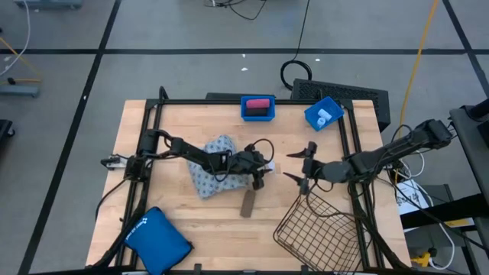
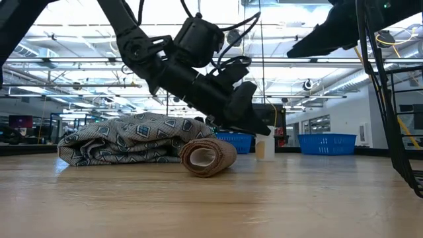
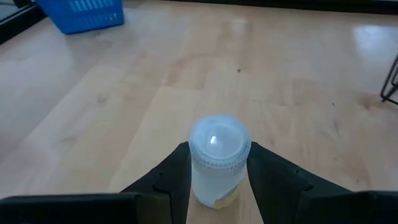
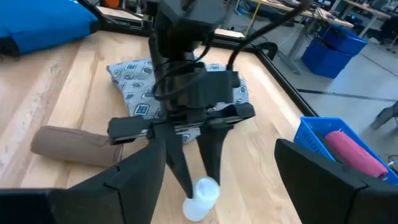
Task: Pick & Place Medicine items
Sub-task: Put the white medicine bottle into the right blue bin
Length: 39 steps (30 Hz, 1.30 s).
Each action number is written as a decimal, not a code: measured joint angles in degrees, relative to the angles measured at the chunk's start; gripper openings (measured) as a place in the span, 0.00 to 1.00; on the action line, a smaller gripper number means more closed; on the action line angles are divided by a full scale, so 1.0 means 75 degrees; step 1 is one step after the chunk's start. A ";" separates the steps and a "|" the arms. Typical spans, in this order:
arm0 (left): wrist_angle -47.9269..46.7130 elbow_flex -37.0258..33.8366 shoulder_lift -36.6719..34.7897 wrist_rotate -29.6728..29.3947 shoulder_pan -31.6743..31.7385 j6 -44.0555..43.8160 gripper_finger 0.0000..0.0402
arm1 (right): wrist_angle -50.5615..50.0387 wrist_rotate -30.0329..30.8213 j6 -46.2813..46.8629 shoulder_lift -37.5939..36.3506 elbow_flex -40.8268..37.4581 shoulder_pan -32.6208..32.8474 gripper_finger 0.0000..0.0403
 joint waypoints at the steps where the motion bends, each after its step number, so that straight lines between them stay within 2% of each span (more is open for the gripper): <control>1: 0.0000 0.0000 0.0000 0.0000 0.0019 -0.0040 0.37 | 0.0061 0.0001 -0.0002 0.0050 0.0000 0.0000 0.72; 9: -0.0003 -0.0003 -0.0055 -0.0003 0.0010 -0.0408 0.40 | 0.0125 -0.0003 0.0450 0.0148 0.0000 0.0003 0.72; 17: -0.0080 -0.0003 -0.0061 -0.0064 0.0085 -0.0381 0.65 | 0.0114 -0.0006 0.0615 0.0148 0.0000 0.0000 0.72; 22: -0.0185 -0.0005 -0.0164 -0.0009 0.0123 -0.0394 0.77 | 0.0096 -0.0119 0.0591 0.0168 0.0016 -0.0313 0.72; 27: -0.0638 -0.0006 -0.0888 0.0001 0.0109 -0.0015 0.83 | -0.0558 -0.1481 0.0889 0.0293 0.0559 -0.1171 0.72; 30: -0.1312 -0.0006 -0.1560 -0.0002 0.0114 0.0273 0.85 | -0.1196 -0.1986 0.0883 0.0640 0.0972 -0.1646 0.72; 36: -0.2762 -0.0006 -0.3071 0.0003 0.0092 0.0401 0.84 | -0.1942 -0.2967 0.0792 0.1955 0.1581 -0.2221 0.72; 39: -0.2983 -0.0151 -0.3685 0.0178 0.0021 0.0493 0.84 | -0.1955 -0.3262 0.0797 0.2661 0.1673 -0.2429 0.72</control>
